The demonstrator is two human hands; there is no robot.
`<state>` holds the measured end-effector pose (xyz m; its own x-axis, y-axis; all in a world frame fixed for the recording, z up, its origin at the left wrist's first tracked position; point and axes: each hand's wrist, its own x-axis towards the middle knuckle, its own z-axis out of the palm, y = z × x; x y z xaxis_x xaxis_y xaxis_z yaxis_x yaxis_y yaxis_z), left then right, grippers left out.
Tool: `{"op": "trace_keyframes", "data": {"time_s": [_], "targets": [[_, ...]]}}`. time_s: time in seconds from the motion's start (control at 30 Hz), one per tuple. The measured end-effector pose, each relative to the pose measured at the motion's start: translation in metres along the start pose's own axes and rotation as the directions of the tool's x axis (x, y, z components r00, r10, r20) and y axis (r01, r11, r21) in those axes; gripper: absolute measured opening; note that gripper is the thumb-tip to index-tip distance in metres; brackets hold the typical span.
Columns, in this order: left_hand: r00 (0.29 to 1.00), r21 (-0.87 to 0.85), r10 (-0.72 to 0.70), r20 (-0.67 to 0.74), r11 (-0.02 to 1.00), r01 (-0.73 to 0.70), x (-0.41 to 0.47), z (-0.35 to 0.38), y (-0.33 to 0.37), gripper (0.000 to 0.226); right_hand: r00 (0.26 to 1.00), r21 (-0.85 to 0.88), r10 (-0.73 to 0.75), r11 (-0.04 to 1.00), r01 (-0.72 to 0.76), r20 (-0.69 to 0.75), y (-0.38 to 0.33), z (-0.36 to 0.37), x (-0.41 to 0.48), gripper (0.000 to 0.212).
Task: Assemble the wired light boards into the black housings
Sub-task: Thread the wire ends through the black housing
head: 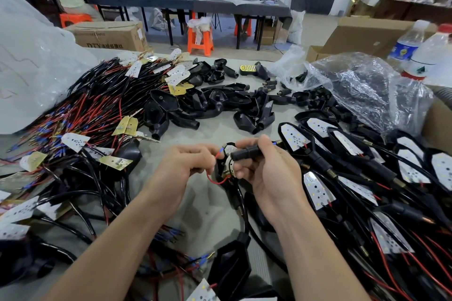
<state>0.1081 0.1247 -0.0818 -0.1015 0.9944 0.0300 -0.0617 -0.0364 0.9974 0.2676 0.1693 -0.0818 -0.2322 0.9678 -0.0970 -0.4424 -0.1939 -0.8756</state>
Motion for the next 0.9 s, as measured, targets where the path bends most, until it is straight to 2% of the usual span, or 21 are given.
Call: {"op": "trace_keyframes", "data": {"time_s": [0.1,0.2,0.5,0.7,0.9], "targets": [[0.991,0.06,-0.015,0.131,0.998,0.007,0.0002,-0.0033,-0.0023,0.015,1.0,-0.001,0.004,1.0,-0.004,0.009,-0.0009,-0.0009,-0.0008,0.046],[0.989,0.153,-0.052,0.137,0.988,0.031,0.0001,-0.0051,-0.0028,0.017,1.0,-0.002,0.018,1.0,-0.018,0.012,-0.0005,-0.0004,-0.0006,0.046],[0.974,0.175,-0.073,0.214,0.984,0.036,-0.0029,-0.0052,0.0013,0.017,1.0,-0.021,0.003,1.0,-0.003,-0.002,0.0001,-0.0009,-0.0002,0.045],[0.977,0.173,-0.091,0.195,0.983,0.057,-0.0025,-0.0042,-0.0008,0.018,1.0,-0.039,0.018,0.999,-0.018,0.012,-0.0008,-0.0015,-0.0014,0.043],[0.994,0.13,-0.059,0.091,0.99,0.047,-0.0044,0.0004,0.0014,0.019,0.999,-0.14,-0.033,0.989,0.038,0.04,-0.001,-0.0023,-0.0011,0.036]]}}
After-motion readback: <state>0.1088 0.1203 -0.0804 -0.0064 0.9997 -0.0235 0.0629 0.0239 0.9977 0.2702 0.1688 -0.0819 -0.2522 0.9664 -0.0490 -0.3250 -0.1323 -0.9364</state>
